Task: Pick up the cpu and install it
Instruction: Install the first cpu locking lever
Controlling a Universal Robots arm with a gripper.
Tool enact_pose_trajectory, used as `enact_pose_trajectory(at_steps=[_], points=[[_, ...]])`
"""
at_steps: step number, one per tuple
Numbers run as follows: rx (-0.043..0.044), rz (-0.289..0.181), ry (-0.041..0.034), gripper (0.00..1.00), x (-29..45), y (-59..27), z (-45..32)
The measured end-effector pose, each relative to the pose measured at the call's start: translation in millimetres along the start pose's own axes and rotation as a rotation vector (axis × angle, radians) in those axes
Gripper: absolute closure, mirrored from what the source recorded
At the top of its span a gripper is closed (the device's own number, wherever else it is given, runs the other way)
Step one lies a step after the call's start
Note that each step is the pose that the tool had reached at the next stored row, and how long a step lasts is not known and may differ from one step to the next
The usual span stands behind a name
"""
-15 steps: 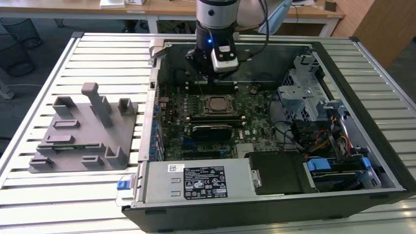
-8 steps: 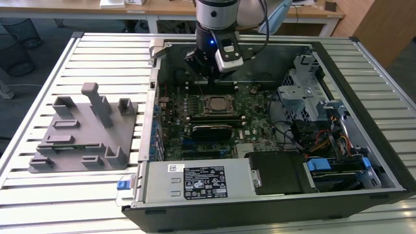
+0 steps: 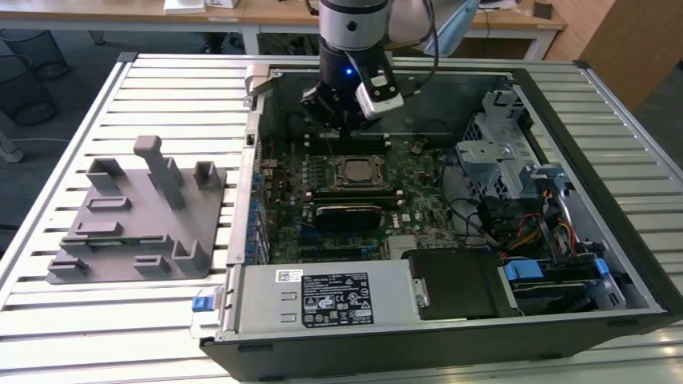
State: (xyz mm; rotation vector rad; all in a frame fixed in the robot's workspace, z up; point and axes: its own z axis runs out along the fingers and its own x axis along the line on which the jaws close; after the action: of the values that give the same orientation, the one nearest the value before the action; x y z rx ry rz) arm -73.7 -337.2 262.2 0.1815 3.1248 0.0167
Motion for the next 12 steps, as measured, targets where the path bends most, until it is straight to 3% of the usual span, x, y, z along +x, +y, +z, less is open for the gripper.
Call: enact_pose_trajectory(at_steps=[6, 9, 12], points=[[-0.0002, -0.002, -0.0002, 0.89, 24.4, -2.8, 0.7], [-0.0018, -0.008, 0.0001, 0.89, 27.5, -2.6, 1.9], [-0.0029, -0.058, 0.0007, 0.89, 27.6, -2.6, 2.6]])
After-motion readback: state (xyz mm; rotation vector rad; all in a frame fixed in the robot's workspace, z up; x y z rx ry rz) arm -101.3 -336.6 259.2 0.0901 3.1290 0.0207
